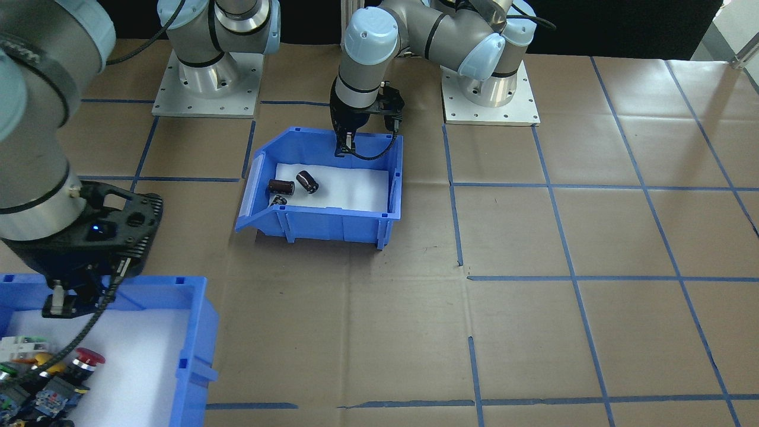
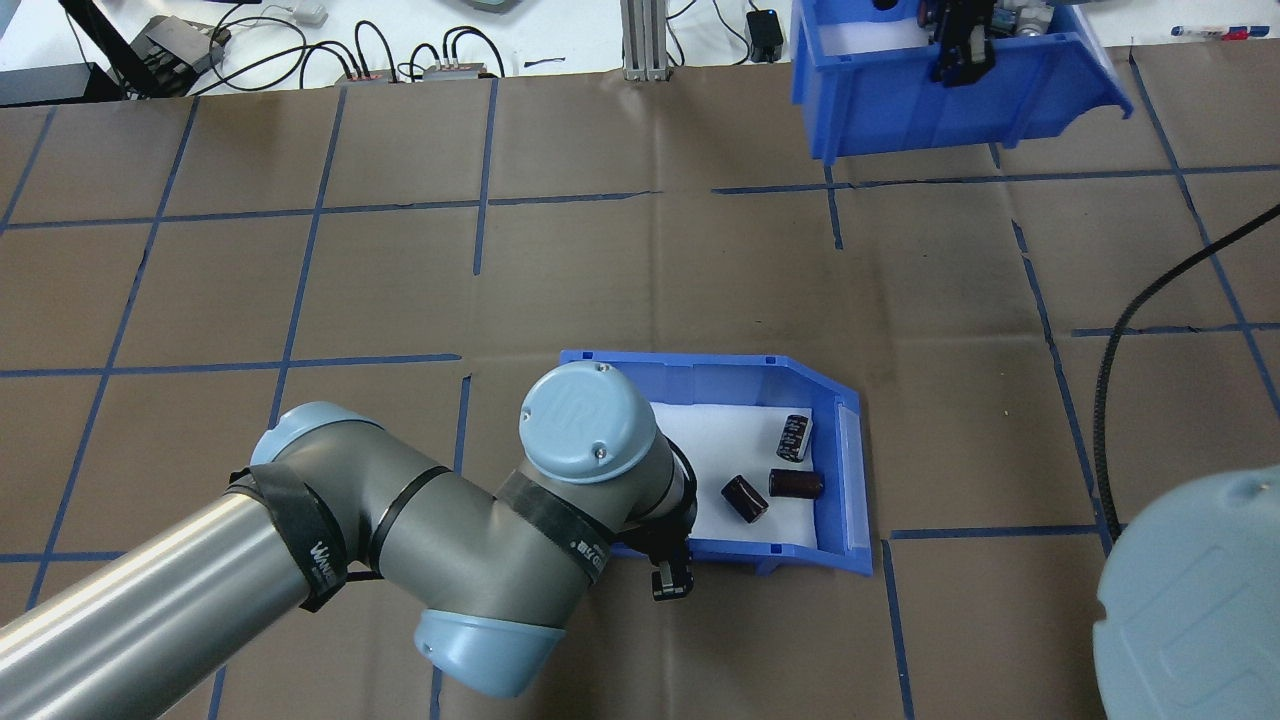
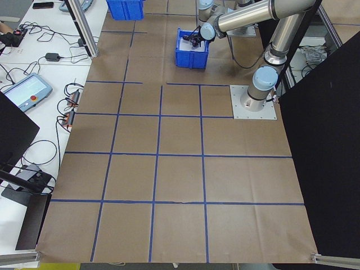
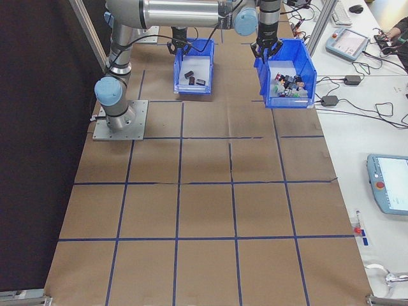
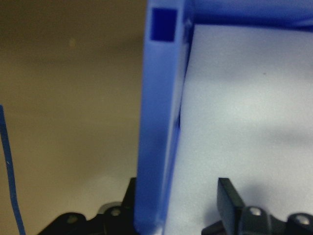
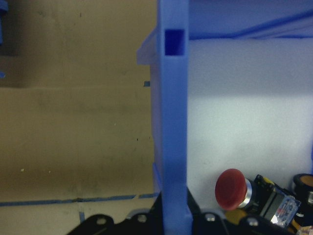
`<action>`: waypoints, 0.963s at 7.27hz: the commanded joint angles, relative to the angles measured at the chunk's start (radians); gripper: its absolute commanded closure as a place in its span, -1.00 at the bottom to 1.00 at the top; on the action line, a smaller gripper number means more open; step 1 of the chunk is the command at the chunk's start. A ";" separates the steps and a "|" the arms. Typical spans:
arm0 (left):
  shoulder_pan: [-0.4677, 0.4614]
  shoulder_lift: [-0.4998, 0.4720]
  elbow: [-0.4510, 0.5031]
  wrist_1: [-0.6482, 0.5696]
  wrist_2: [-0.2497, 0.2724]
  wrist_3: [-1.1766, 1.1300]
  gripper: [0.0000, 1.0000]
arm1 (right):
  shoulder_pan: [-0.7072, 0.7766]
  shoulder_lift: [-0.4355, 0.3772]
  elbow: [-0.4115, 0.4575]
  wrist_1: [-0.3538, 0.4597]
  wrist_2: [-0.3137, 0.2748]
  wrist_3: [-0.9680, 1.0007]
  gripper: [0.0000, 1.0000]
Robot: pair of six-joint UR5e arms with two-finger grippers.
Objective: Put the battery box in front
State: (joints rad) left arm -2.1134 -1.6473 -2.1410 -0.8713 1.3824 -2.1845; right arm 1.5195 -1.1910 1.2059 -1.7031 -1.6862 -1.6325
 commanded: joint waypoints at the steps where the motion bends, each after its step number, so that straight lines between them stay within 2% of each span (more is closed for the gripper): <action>1: 0.036 0.049 0.016 0.000 0.030 0.114 1.00 | -0.117 -0.074 0.113 0.013 0.025 -0.125 1.00; 2: 0.093 0.081 0.019 -0.009 0.062 0.161 1.00 | -0.175 -0.129 0.204 0.002 0.055 -0.171 1.00; 3: 0.172 0.108 0.021 -0.043 0.061 0.260 1.00 | -0.218 -0.195 0.309 -0.022 0.087 -0.200 1.00; 5: 0.312 0.123 0.044 -0.077 0.056 0.443 1.00 | -0.231 -0.342 0.566 -0.187 0.083 -0.227 1.00; 6: 0.379 0.092 0.079 -0.078 0.053 0.532 1.00 | -0.233 -0.405 0.663 -0.266 0.074 -0.236 1.00; 7: 0.432 0.048 0.131 -0.096 0.052 0.613 1.00 | -0.233 -0.447 0.717 -0.282 0.069 -0.237 1.00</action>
State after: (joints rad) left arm -1.7584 -1.5562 -2.0643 -0.9505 1.4367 -1.6817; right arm 1.2890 -1.5707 1.8244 -1.9295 -1.6100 -1.8625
